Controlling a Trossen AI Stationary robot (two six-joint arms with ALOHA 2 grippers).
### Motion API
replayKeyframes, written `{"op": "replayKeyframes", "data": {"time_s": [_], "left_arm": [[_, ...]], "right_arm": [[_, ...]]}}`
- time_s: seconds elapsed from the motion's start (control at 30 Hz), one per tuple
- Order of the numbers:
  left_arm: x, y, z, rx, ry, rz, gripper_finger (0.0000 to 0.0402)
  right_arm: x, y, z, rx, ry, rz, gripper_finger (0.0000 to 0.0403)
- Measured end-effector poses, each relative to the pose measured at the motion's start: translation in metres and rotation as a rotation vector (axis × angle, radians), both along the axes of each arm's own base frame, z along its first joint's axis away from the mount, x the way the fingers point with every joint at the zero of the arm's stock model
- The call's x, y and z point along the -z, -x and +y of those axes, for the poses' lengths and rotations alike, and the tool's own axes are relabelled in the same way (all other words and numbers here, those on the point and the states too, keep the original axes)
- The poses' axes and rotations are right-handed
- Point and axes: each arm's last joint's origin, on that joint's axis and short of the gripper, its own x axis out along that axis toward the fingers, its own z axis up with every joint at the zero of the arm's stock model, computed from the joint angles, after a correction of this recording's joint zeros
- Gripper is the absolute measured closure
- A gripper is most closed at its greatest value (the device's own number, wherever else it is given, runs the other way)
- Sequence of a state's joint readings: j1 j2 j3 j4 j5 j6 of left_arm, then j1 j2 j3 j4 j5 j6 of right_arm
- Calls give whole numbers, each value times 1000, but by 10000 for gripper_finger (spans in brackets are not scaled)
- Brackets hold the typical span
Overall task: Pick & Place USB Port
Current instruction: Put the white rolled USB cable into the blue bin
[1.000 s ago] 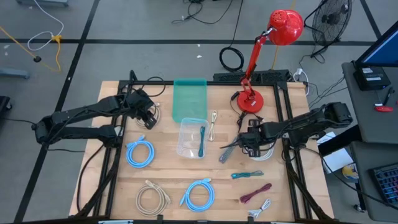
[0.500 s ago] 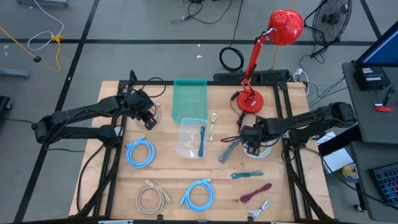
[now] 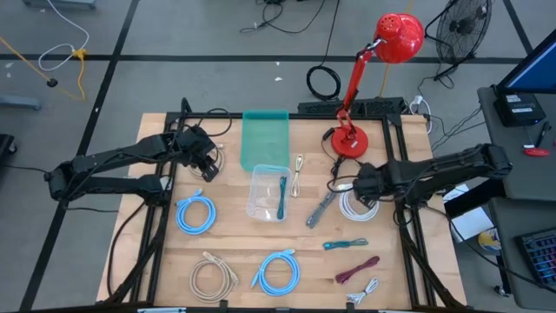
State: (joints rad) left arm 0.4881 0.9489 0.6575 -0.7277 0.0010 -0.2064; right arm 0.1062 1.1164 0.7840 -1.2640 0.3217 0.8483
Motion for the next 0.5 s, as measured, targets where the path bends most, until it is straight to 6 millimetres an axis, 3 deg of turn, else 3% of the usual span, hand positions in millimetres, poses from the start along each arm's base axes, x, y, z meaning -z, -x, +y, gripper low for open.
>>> {"op": "replayKeyframes", "data": {"time_s": [0.33, 0.5], "left_arm": [[0, 0, 0, 9, -5, 4, 378], [0, 0, 0, 8, -5, 3, 378]], "right_arm": [[53, 8, -1, 66, -150, -95, 220], [65, 17, -6, 104, -140, -61, 220]]}}
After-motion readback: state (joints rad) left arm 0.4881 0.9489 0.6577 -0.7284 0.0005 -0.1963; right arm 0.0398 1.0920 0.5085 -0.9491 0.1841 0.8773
